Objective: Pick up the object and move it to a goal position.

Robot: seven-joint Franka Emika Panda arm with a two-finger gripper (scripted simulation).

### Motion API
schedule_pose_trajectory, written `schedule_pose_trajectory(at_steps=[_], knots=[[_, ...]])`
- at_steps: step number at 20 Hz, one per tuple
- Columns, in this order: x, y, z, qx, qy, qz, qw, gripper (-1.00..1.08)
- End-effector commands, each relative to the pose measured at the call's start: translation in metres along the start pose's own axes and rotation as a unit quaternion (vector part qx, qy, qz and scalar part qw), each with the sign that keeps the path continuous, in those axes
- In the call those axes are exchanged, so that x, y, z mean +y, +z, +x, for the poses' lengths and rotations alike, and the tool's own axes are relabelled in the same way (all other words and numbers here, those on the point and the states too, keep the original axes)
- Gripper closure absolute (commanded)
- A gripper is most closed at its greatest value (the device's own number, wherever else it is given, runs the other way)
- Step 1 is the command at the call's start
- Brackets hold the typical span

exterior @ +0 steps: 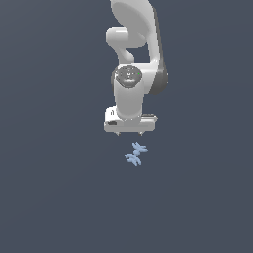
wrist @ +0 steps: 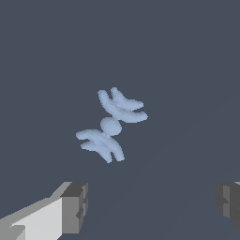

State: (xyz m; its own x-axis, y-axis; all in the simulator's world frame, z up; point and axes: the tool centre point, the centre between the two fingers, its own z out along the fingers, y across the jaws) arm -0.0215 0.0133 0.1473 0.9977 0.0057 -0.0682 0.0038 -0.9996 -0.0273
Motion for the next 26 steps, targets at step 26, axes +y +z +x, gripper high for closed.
schedule_pose_trajectory(at_steps=[26], knots=[[-0.017,0.016,0.008,0.004,0.033,-0.001,0.9995,-0.92]])
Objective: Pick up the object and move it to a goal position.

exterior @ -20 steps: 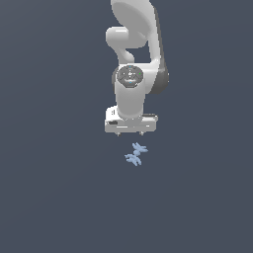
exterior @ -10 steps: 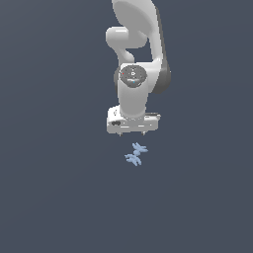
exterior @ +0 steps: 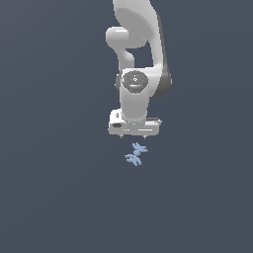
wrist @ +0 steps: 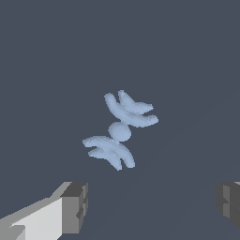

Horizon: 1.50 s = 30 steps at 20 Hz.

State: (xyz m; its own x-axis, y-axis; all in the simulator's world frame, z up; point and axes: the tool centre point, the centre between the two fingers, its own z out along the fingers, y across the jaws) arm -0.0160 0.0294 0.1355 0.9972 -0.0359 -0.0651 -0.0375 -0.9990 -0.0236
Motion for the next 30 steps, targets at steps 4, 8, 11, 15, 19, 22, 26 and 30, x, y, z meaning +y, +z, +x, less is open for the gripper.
schedule_pose_trajectory(at_steps=[4,8,11,15,19,22,26,30], knots=[[-0.005,0.016,0.007,0.007,0.053,-0.001,0.9985,-0.92],[-0.01,0.031,0.012,0.014,0.103,-0.002,0.9946,-0.92],[-0.014,0.042,0.016,0.019,0.138,-0.002,0.9902,-0.92],[-0.017,0.054,0.02,0.025,0.177,-0.003,0.984,-0.92],[-0.019,0.062,0.023,0.03,0.204,-0.004,0.9785,-0.92],[-0.02,0.067,0.024,0.032,0.218,-0.004,0.9753,-0.92],[-0.021,0.07,0.025,0.034,0.228,-0.004,0.973,-0.92],[-0.021,0.07,0.025,0.034,0.227,-0.004,0.9732,-0.92]])
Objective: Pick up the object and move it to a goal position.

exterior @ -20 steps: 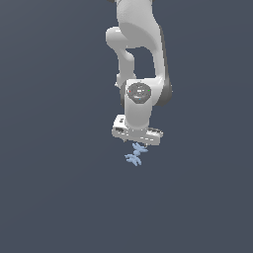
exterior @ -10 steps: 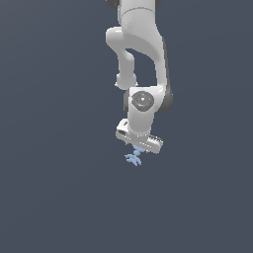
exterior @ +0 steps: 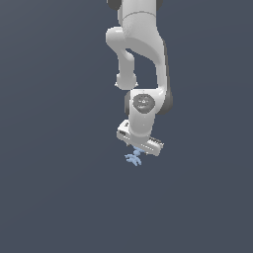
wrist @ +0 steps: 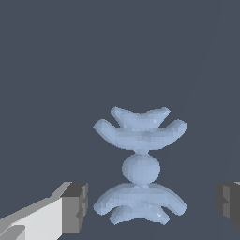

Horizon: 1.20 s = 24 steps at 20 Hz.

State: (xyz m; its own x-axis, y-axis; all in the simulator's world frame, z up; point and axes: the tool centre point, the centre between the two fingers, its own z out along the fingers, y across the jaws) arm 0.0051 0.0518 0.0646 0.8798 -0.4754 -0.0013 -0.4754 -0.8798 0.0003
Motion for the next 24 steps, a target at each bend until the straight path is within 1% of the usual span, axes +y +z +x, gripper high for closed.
schedule_pose_trajectory(at_steps=[1,5,12,17,18,24], knots=[[0.0,0.001,0.0,0.0,0.0,0.0,1.0,-0.92],[0.0,0.012,0.0,0.0,0.001,0.0,1.0,-0.92],[0.001,0.044,-0.001,0.001,0.002,0.0,1.0,-0.92],[0.0,0.05,0.0,0.001,0.002,0.0,1.0,-0.92],[0.0,0.05,0.0,0.001,0.002,0.0,1.0,1.08],[0.0,0.05,0.0,0.001,0.002,0.0,1.0,1.08]])
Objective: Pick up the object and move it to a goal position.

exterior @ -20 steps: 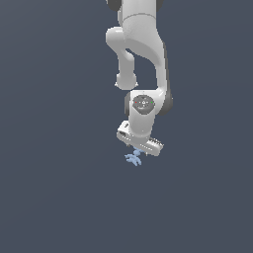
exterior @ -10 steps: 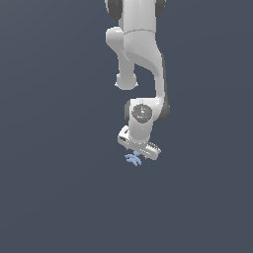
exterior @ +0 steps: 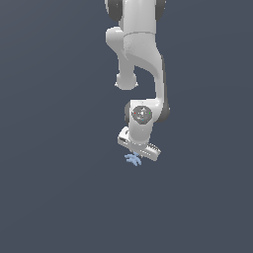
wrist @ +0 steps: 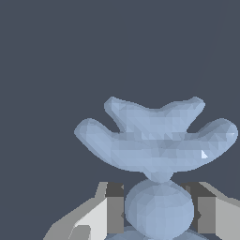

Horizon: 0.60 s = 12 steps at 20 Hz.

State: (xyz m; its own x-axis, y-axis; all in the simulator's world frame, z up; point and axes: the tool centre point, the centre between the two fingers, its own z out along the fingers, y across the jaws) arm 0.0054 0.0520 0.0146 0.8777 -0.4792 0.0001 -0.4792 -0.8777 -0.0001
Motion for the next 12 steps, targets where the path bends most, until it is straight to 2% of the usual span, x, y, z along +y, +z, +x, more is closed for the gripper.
schedule_pose_trajectory(at_steps=[1,12], knots=[[0.0,0.0,0.0,0.0,0.0,0.0,1.0,1.08],[0.01,-0.014,0.001,0.0,0.0,0.0,1.0,1.08]])
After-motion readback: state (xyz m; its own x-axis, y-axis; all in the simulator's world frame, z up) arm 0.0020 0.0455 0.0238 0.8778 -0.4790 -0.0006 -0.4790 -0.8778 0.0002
